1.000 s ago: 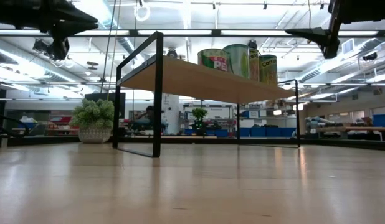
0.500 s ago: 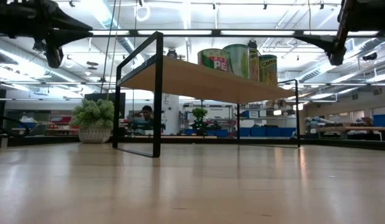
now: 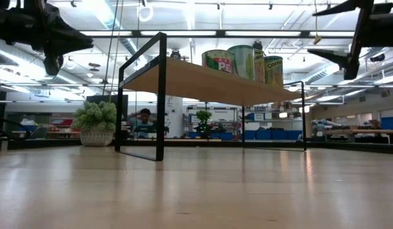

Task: Pick and place cans onto a shelf
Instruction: Return to Home Position

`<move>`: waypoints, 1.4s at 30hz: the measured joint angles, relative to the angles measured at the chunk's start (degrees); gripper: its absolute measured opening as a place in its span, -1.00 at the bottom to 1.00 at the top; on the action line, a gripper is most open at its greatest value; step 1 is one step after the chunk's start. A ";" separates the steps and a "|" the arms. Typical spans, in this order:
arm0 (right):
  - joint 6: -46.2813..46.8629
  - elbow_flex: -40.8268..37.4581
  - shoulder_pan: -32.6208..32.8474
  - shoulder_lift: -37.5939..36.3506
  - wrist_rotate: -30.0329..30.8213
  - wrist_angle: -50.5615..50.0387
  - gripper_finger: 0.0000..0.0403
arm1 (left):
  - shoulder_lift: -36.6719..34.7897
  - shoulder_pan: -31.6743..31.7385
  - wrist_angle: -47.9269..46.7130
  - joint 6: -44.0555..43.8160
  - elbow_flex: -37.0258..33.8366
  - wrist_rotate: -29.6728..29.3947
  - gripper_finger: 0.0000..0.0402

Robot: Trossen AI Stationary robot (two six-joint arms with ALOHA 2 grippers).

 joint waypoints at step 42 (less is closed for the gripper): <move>28.30 -0.02 -0.26 0.84 13.51 -20.26 0.73 | 0.13 -0.07 -3.60 0.91 -7.65 -14.39 -0.74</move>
